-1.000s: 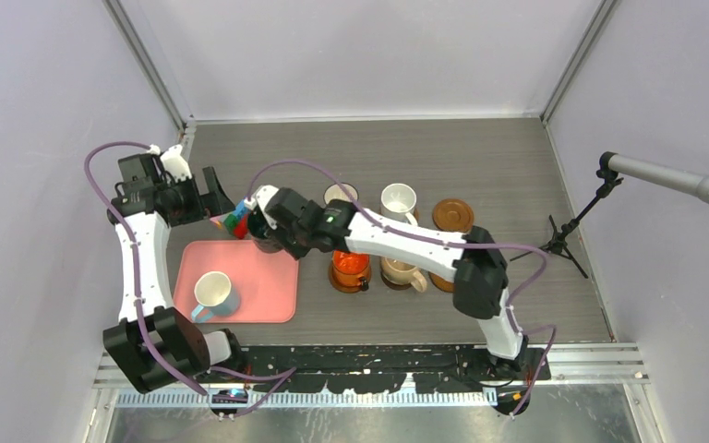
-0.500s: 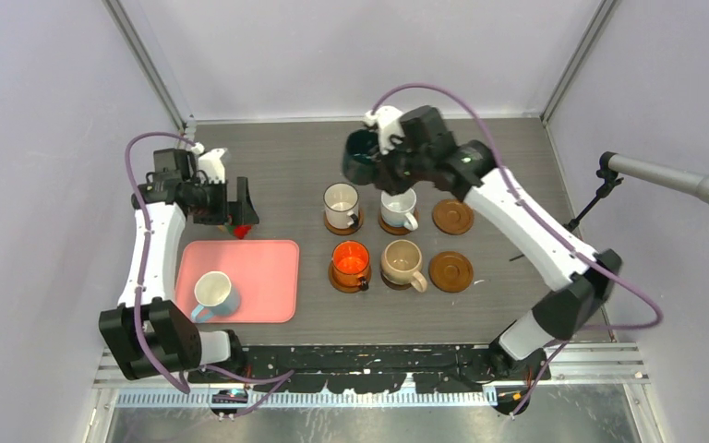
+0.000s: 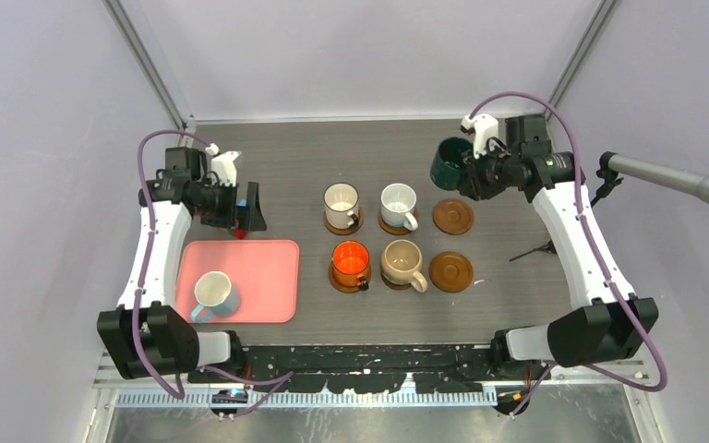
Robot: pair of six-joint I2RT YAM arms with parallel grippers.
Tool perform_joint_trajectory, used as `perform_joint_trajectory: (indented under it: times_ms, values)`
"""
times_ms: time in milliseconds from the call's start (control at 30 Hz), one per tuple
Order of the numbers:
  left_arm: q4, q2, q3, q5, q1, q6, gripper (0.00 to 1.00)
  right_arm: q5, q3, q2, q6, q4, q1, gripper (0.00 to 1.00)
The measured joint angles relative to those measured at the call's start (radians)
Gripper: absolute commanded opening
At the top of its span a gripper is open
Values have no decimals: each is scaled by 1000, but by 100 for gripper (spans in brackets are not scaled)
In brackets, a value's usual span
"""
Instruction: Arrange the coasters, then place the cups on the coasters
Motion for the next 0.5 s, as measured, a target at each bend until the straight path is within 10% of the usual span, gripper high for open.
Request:
perform_joint_trajectory:
  times_ms: [500]
  values:
    - [-2,-35,0,-16,-31,3,100,-50,-336,107,-123,194,-149,0]
